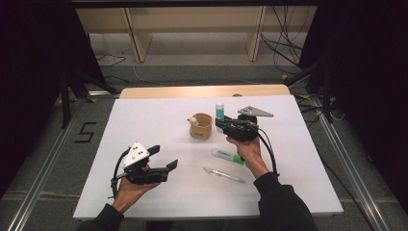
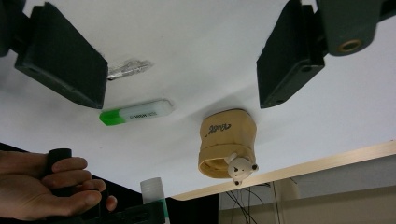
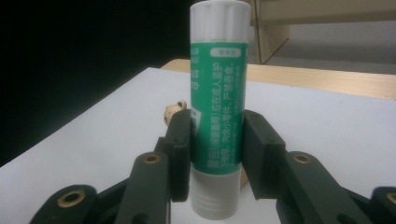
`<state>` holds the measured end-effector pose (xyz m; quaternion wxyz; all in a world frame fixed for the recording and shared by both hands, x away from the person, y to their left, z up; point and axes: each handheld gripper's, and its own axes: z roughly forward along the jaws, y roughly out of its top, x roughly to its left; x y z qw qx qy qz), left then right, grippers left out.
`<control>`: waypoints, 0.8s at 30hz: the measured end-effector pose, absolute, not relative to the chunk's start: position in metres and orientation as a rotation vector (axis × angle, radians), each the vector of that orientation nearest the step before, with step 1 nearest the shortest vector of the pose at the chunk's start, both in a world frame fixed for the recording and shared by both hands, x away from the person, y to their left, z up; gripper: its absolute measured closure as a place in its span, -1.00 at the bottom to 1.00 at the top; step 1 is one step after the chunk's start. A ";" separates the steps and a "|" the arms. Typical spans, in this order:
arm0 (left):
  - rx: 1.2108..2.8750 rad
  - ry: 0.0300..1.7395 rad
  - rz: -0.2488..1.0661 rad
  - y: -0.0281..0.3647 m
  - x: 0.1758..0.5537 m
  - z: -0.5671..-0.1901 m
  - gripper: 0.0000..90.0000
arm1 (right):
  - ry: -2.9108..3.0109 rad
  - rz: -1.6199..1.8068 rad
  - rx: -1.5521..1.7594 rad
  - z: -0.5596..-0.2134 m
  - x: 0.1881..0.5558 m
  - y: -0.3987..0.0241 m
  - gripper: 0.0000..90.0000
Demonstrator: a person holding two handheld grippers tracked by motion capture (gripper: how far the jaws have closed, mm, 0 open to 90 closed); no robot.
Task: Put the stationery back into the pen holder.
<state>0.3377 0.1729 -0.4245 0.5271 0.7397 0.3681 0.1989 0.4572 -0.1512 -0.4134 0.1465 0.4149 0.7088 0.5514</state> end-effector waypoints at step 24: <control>1.766 0.874 0.477 0.172 0.338 -0.425 -0.65 | 2.049 1.555 1.196 -0.408 0.481 -0.124 0.47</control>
